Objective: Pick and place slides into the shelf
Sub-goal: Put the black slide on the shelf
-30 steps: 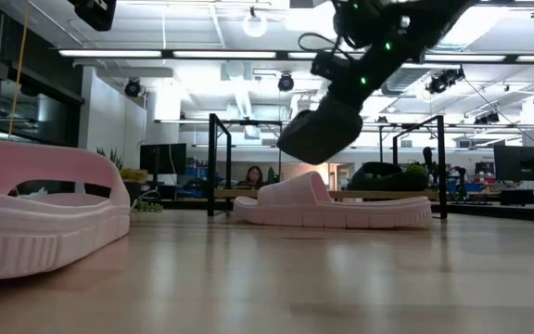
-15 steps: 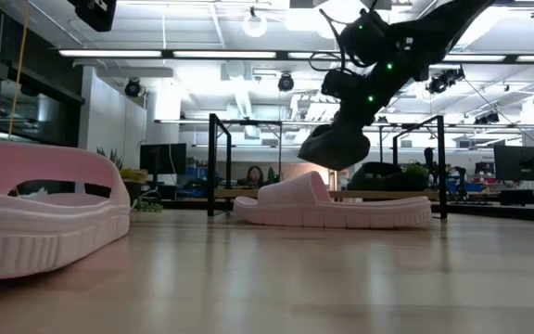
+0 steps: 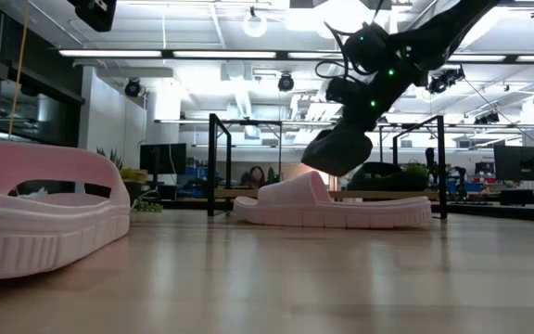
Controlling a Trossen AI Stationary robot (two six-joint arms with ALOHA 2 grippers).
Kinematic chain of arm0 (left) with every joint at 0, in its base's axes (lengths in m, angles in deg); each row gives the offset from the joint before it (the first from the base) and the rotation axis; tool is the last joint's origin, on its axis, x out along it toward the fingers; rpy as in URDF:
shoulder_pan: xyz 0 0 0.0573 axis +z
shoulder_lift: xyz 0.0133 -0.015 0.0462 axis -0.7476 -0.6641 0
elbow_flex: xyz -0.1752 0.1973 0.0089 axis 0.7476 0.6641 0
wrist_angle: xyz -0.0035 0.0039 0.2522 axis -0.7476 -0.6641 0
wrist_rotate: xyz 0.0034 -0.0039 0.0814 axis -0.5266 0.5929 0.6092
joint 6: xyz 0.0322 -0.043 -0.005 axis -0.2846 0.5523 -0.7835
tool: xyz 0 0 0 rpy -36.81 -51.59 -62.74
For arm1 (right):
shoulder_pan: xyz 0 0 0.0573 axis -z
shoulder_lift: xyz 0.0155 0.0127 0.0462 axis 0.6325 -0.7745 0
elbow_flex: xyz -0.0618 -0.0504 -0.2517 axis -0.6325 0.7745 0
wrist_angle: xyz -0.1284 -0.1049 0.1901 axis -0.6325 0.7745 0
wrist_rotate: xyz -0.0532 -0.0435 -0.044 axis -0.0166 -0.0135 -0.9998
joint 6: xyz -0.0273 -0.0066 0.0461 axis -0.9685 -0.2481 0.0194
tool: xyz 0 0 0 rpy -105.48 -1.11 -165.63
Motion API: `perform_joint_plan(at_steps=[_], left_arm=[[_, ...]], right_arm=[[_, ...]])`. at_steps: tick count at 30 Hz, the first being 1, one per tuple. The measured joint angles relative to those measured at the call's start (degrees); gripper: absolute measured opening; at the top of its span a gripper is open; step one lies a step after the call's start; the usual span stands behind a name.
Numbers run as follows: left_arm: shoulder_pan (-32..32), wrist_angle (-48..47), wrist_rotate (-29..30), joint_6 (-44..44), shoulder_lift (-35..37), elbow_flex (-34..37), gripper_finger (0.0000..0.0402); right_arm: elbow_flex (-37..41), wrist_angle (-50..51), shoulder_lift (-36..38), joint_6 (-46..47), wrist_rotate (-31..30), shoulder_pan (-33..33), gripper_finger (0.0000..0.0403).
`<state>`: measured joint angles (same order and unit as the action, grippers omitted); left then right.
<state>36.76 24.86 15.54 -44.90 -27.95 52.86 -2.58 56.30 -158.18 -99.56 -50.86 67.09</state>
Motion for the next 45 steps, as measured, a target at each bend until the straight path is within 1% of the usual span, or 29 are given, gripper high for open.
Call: perform_joint_plan(at_steps=[4,8,12,16,21,30,35,40,45], left_arm=[[0.0,0.0,0.0,0.0,0.0,0.0,0.0129],[0.0,0.0,0.0,0.0,0.0,0.0,0.0129],[0.0,0.0,0.0,0.0,0.0,0.0,0.0129],[0.0,0.0,0.0,0.0,0.0,0.0,0.0129],[0.0,0.0,0.4,0.0,0.0,0.0,0.0129],[0.0,0.0,0.4,0.0,0.0,0.0,0.0129],[0.0,0.0,0.4,0.0,0.0,0.0,0.0129],[0.0,0.0,0.5,-0.1,0.0,0.0,0.0129],[0.0,0.0,0.4,-0.2,0.0,0.0,0.0129]], right_arm=[[0.0,0.0,0.0,-0.4,0.3,1.5,0.0],[0.0,-0.2,0.0,-0.8,2.6,3.1,0.0],[0.0,-0.2,0.0,-2.0,2.8,4.4,0.0],[0.0,-0.7,0.0,-2.4,5.2,5.6,0.0],[0.0,-1.3,-0.5,-2.8,5.2,6.2,0.0],[0.0,-5.4,-6.1,-3.7,6.7,8.2,0.0],[0.0,-6.0,-6.3,-4.5,7.5,9.3,0.0],[0.0,-4.5,-6.2,-6.1,7.5,10.0,0.0],[0.0,-3.1,-6.2,-7.8,6.1,10.0,0.0]])
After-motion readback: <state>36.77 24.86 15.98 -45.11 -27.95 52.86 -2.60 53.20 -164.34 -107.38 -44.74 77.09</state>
